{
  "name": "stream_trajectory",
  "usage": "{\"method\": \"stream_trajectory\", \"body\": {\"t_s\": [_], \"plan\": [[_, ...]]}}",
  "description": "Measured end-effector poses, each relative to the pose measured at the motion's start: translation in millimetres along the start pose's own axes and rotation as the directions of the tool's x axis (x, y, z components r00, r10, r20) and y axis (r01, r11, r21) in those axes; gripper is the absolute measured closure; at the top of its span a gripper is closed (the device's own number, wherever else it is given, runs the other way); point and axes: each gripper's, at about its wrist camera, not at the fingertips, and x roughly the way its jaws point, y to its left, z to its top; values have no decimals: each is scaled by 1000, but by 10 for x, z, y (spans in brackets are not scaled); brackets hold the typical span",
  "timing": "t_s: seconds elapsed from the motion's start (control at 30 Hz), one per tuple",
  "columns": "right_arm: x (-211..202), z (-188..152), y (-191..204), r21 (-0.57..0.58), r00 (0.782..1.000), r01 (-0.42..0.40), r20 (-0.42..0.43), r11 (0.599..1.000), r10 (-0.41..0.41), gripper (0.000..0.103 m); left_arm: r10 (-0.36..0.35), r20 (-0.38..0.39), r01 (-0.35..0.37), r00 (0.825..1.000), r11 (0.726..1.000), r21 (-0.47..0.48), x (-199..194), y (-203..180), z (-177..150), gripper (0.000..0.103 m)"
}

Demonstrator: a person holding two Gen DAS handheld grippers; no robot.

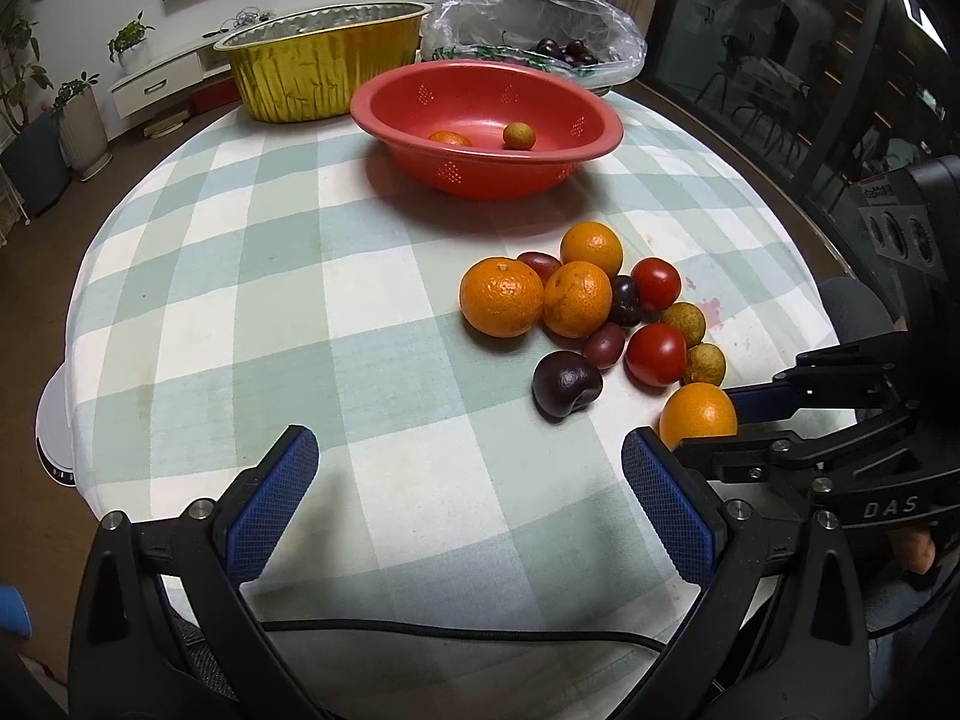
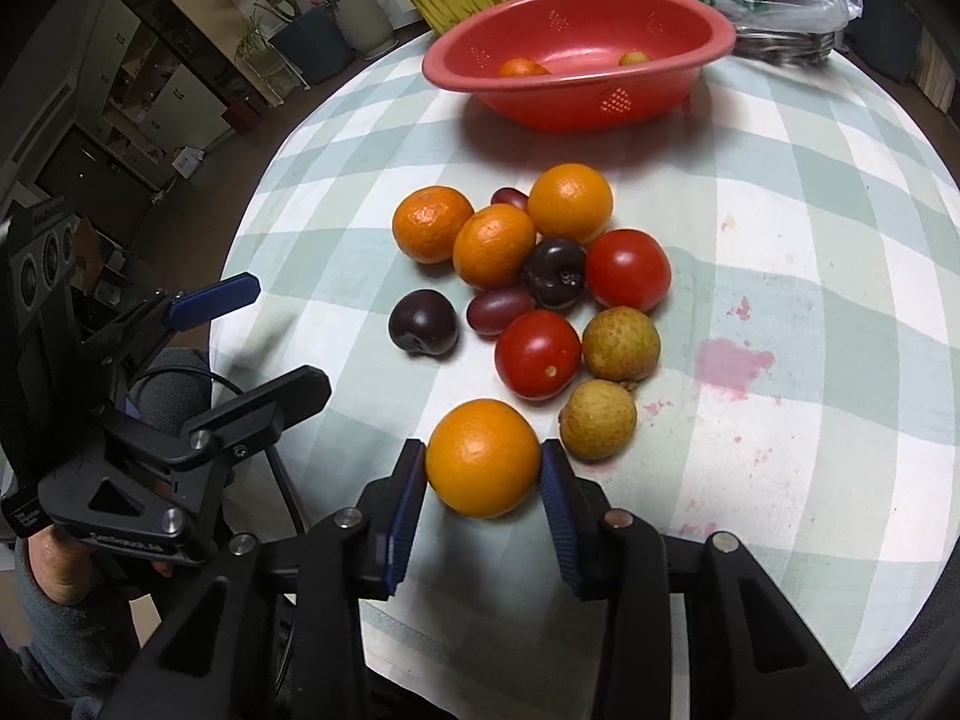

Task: Organize fruits
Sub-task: 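Close the right gripper on a large orange, then close the left gripper on a dark plum while the right holds the orange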

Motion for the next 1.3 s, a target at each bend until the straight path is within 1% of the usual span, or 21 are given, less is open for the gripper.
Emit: {"method": "stream_trajectory", "body": {"t_s": [0.1, 0.2, 0.47, 0.53, 0.6, 0.63, 0.7, 0.77, 0.83, 0.87, 0.9, 0.97, 1.03, 1.17, 1.3], "plan": [[-37, -17, -3, -5, 1000, -10, 2, 1000, 10, 62, 1, -10, -1, 1000, 1000, 12, 57, -32, 16, 0], [-113, -52, -44, -3, 1000, -15, 6, 1000, 15, 62, 4, -29, -3, 1000, 999, 43, 154, -118, 41, 0], [-353, -130, -315, 59, 999, -15, 42, 998, 13, 62, -28, -34, 31, 999, 994, 102, 305, -327, 134, 1], [-379, -145, -372, 73, 999, -15, 49, 997, 12, 62, -33, -34, 37, 999, 993, 111, 326, -354, 157, 7], [-393, -150, -406, 81, 998, -18, 54, 997, 13, 62, -46, -39, 51, 998, 992, 115, 347, -364, 172, 21], [-395, -152, -413, 82, 998, -20, 56, 996, 15, 62, -51, -43, 55, 998, 992, 117, 364, -365, 180, 25], [-390, -156, -415, 82, 998, -25, 57, 996, 20, 62, -58, -57, 64, 997, 991, 121, 403, -362, 188, 41], [-382, -157, -416, 81, 998, -28, 57, 996, 24, 62, -62, -65, 69, 996, 990, 122, 423, -358, 181, 46], [-379, -166, -422, 83, 998, -31, 58, 996, 27, 62, -69, -68, 77, 995, 989, 129, 432, -370, 172, 49], [-383, -170, -429, 85, 998, -32, 59, 996, 27, 62, -73, -69, 82, 995, 988, 133, 436, -382, 168, 55], [-383, -170, -432, 86, 998, -32, 59, 996, 27, 62, -78, -70, 87, 995, 987, 138, 443, -396, 171, 58], [-382, -170, -440, 88, 998, -32, 60, 996, 27, 62, -80, -68, 89, 994, 986, 143, 454, -418, 170, 61], [-381, -167, -443, 89, 998, -32, 60, 996, 27, 62, -82, -64, 90, 995, 986, 143, 463, -419, 177, 62], [-383, -169, -444, 88, 998, -32, 61, 996, 26, 62, -80, -59, 87, 995, 987, 138, 468, -401, 187, 72], [-384, -170, -445, 90, 998, -32, 60, 995, 26, 62, -79, -57, 87, 995, 985, 146, 467, -410, 184, 74]]}}
